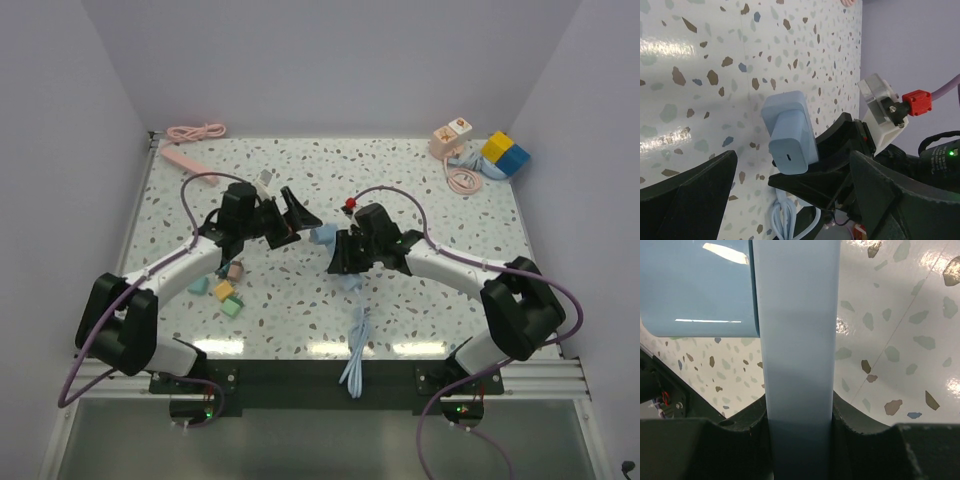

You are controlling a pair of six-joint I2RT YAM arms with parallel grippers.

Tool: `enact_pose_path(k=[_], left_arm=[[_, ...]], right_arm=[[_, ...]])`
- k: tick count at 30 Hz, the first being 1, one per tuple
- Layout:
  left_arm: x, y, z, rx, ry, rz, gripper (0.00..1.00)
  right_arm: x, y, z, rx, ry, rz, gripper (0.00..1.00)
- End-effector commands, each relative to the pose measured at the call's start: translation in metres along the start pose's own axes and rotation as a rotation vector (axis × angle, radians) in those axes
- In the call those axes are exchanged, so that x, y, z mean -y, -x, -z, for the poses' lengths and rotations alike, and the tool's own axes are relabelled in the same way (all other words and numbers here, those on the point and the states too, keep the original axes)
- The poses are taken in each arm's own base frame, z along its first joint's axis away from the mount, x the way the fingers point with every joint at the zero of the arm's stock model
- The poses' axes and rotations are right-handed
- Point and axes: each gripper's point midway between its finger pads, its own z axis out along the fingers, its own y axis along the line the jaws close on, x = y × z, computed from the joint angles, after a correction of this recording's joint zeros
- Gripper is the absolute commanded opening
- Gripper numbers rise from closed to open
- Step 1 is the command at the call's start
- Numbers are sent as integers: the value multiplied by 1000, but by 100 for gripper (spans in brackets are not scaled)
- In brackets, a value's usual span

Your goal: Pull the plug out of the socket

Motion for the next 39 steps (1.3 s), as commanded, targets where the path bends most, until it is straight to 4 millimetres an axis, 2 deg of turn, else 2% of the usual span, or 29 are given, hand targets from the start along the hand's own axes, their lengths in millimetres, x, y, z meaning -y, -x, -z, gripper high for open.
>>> enact_pose_path(k=[1,5,8,9,11,12,15,20,22,23,25,28,30,31,32,34,35,36,37,38,39], left_arm=[[21,2,-10,-2,-47,4,100],[20,-8,-19,-27,-43,16,100],[24,-8,-25,-13,-48,20,90],[23,-5,-27,-3,-49,23,83],[23,-5,-29,7,-56,33,73],[27,-2,-29,22,-74,31,62],[28,-4,-30,15,-84,35,44],[27,-18,-33,-34,-86,35,33],[23,-24,-34,-50,-78,37,24],[22,-27,-35,-65,-80,35,14],[18,-33,-36,-89,-73,31,0],[11,-36,-34,-95,-49,9,0],[9,-32,-24,-68,-26,-5,0],[4,-24,-19,-34,-9,-9,0],[10,-18,-8,-6,-25,-14,0],[4,-14,6,14,-24,9,0],[5,-5,20,48,-28,14,0],[1,-4,27,59,-19,17,0],[-4,4,35,89,-7,23,0],[1,7,48,111,-19,17,0],[-7,5,55,111,6,34,0]], right_arm=[[-21,23,3,72,49,18,0],[-26,22,0,68,56,21,0],[-31,22,-2,71,68,25,0],[-31,20,-3,65,71,26,0],[-34,21,-3,69,77,30,0],[-35,21,-3,69,78,31,0],[-34,21,-3,72,75,25,0],[-34,23,-5,76,73,18,0],[-34,24,-5,77,68,17,0],[-34,25,-6,78,65,18,0],[-33,28,-6,86,52,11,0],[-22,28,-8,93,-10,-32,0],[4,30,-8,109,-108,-94,0],[24,27,-8,112,-154,-175,0],[38,29,-7,132,-195,-214,0],[62,24,-3,138,-250,-290,0],[77,27,1,147,-280,-324,0],[84,28,4,151,-303,-337,0],[91,34,9,168,-325,-340,0],[96,33,12,162,-345,-342,0],[100,37,16,175,-363,-342,0]])
